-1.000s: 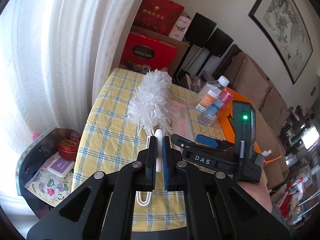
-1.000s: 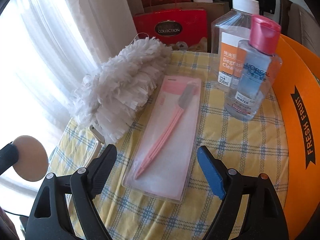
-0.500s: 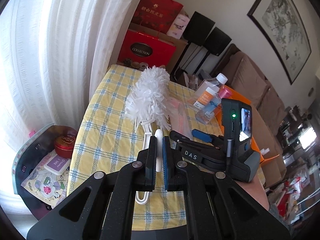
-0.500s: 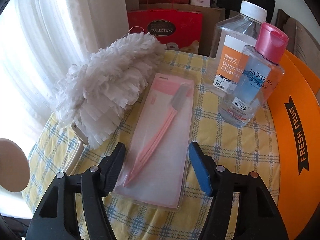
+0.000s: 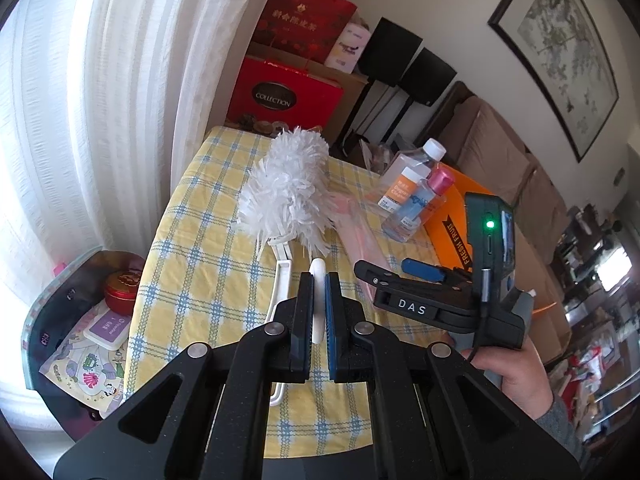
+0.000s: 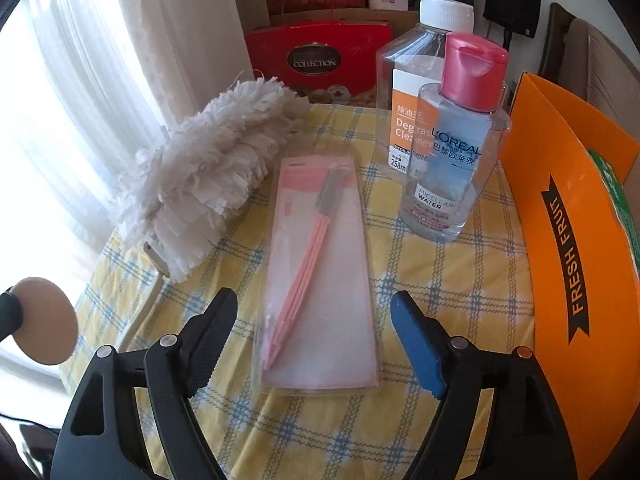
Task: Organize objects
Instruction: 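Grasp the pink toothbrush package with the right gripper and lift it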
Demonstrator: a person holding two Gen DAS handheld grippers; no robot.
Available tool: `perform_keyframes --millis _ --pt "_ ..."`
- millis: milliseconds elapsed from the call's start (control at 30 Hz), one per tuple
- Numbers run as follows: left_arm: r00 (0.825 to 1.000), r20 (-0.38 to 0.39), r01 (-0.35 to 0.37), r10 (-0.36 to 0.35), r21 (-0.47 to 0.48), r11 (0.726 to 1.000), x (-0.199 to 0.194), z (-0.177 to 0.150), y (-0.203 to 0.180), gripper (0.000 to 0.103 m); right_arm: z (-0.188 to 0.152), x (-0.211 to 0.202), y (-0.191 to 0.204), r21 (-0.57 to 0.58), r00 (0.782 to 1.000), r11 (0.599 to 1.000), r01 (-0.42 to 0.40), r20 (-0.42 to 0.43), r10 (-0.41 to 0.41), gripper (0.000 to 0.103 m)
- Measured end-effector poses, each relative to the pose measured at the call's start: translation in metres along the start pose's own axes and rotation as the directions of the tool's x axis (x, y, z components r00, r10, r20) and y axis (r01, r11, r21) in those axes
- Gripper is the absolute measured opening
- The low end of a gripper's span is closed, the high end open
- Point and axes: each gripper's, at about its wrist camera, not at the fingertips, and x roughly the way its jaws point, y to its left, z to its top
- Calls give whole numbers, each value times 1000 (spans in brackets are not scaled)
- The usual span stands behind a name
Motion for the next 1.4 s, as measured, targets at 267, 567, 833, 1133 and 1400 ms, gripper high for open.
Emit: perform_keyframes --millis 267,567,833,1133,1400 --pt "1000 -17 4 -4 -1 1000 7 0 -1 5 -2 9 15 -97 999 994 49 -2 -50 79" --pt "1000 -24 9 -8 11 1000 9 -2 -9 5 -1 -11 5 -53 999 998 -35 18 36 22" --pt "999 -31 15 -14 21 1000 9 -4 -17 5 -7 -26 -10 -22 997 997 -72 9 72 21" --pt "999 -35 20 -19 32 999 11 -5 -24 5 3 -48 -31 36 996 998 -47 77 44 19" --pt "999 -44 30 -28 41 999 15 -5 -30 5 14 -37 -52 45 999 999 16 46 -18 18"
